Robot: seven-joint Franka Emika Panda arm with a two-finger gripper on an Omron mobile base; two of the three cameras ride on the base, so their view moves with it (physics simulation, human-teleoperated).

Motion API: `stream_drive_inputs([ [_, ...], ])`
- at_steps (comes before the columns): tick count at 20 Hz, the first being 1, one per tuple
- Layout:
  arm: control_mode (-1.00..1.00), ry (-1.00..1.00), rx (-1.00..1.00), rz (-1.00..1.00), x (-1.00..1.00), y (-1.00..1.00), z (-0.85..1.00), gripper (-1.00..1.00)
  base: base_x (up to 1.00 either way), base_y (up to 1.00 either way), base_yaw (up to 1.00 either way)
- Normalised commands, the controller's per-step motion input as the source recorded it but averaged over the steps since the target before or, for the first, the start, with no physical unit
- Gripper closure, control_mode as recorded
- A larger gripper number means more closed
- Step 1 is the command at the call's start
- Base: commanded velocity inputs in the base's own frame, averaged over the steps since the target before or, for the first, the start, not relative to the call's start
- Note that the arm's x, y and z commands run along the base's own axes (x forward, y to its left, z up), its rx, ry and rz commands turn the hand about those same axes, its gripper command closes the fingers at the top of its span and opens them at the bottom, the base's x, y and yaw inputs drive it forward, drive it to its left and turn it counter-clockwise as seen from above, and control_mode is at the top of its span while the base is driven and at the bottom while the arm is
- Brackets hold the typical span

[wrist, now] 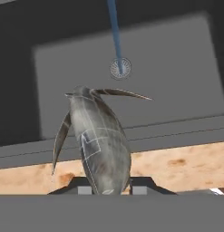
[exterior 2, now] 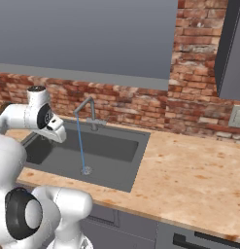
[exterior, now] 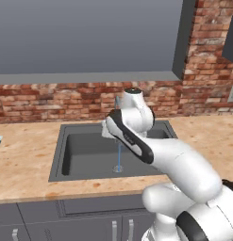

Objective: Take the fish out of the fridge, briefly rinse it in the sink, and place it on the tray next to the sink.

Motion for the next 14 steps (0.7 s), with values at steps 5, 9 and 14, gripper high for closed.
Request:
stream_drive_inputs([
  [5, -1.00, -0.63, -0.46, -0.11, -0.59, 0.61, 0.26, 1.00, 0.00, 0.00, 0.00],
  [9, -1.00, -0.78, -0.22, 0.00, -0.99, 0.39, 0.04, 1.00, 0.00, 0.00, 0.00],
  [14, 1.00, 0.00, 0.00, 0.00, 0.00, 0.00, 0.00, 1.00, -0.30, 0.91, 0.00],
])
